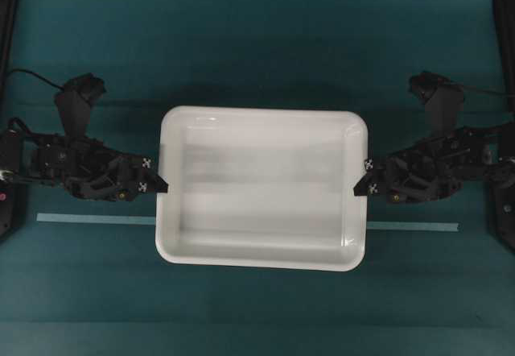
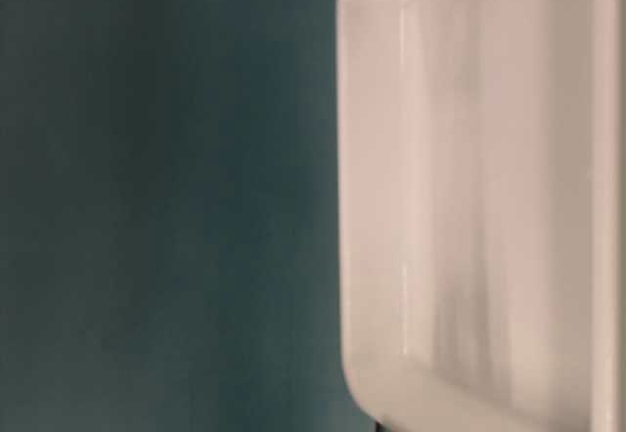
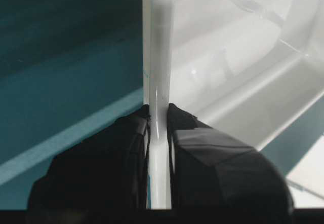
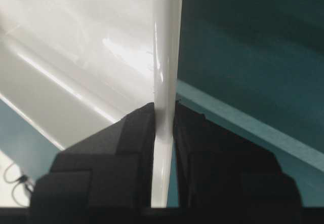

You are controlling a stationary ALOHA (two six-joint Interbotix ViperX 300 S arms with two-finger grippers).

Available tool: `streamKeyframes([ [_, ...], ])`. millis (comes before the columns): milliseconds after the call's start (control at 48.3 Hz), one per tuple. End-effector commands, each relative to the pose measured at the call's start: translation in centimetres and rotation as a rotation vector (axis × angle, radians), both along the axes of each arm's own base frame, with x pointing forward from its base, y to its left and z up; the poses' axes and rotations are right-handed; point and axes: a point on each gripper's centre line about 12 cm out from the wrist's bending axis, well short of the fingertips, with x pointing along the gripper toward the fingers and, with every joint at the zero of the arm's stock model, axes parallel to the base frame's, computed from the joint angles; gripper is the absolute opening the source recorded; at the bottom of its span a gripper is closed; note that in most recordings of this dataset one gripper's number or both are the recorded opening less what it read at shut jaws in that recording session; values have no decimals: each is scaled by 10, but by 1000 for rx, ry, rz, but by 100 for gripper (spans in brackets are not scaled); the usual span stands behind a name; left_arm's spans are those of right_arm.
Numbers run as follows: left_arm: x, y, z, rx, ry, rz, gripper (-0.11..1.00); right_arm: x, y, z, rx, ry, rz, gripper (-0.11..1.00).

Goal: Lift the white case with both hands.
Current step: 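Lower both grippers to set the tray back on the table, then open both grippers and release the tray rims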

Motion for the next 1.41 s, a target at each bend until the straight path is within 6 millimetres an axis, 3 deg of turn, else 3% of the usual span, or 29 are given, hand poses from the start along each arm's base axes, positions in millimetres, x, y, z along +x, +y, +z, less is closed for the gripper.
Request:
streamKeyframes([
  [0, -17, 3, -29, -4, 107, 12, 5, -10, 2, -21, -3, 90, 25, 10],
  [352, -14, 3, -52, -7, 166, 11, 5, -13, -2, -32, 3, 133, 9, 10],
  [869, -5, 3, -48, -10, 153, 16, 5, -10, -6, -57, -4, 201, -8, 10],
  [1200, 1, 4, -45, -13, 134, 21, 5, -5, -12, -57, -10, 182, -32, 10],
  [1345, 4, 3, -42, -12, 111, 19, 5, -3, -13, -56, -10, 177, -33, 19],
  [1387, 5, 4, -42, -12, 101, 20, 5, -2, -13, -56, -10, 174, -33, 27],
])
